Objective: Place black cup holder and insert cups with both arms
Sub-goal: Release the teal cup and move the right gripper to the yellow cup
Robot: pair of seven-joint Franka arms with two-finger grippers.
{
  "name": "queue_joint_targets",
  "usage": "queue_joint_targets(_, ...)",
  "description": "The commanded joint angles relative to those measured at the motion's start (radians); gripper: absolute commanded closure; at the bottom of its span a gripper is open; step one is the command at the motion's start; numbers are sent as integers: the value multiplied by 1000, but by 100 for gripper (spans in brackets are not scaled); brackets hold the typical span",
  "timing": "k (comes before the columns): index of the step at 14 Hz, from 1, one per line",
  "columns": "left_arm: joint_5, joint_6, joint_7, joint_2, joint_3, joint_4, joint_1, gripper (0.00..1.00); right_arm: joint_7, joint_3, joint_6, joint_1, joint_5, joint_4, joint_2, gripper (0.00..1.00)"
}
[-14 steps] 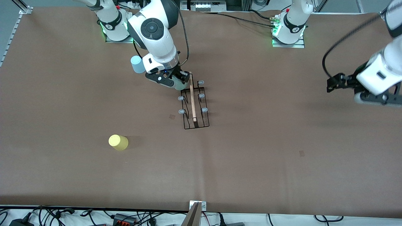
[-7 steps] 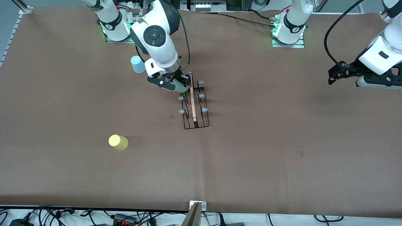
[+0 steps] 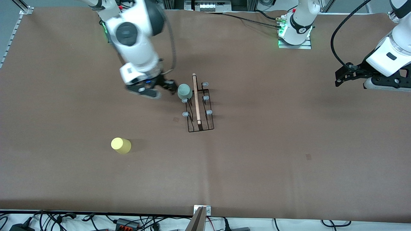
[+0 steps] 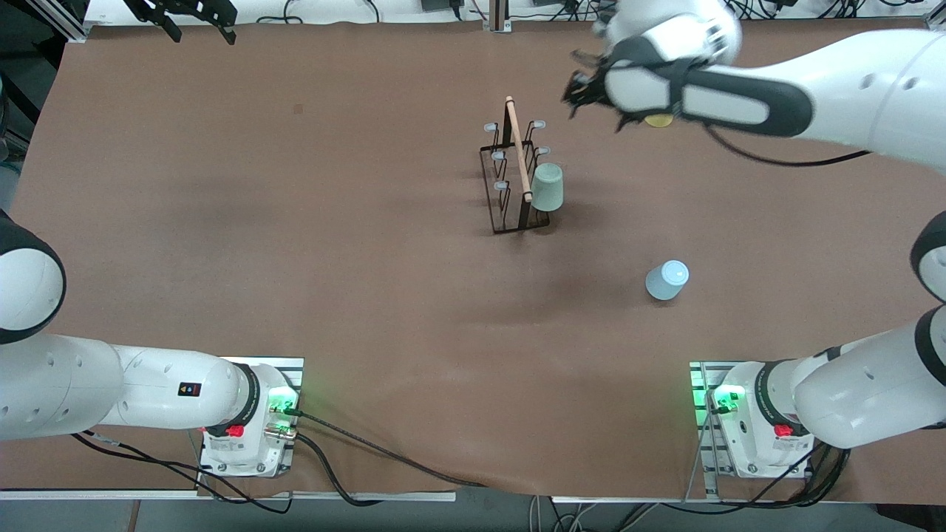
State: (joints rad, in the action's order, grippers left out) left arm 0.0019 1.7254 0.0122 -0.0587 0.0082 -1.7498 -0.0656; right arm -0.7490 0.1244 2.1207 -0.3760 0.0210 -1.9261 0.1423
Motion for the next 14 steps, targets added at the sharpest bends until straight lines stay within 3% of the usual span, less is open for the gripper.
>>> queue_joint_targets(1, -5, 8, -1, -7, 3, -8, -2, 0, 215, -60, 18, 87, -47, -13, 40, 0)
queue_joint_targets(3, -5, 8, -1, -9, 3, -7, -3, 0, 267, -107, 117, 103, -143, -13, 113, 0)
queue_joint_targets(6, -5, 7, 0, -9, 3, -7, -2, 0, 281, -112, 295, 123, -154, -2, 238, 0)
queue_joint_targets(8, -5, -19, 0, -9, 1, 0, -3, 0, 406, -118, 361, 150, -185, 36, 314, 0)
queue_joint_targets(14, -5, -20, 0, 8, 3, 16, -2, 0, 566, -120, 357, 213, -165, 131, 399, 0)
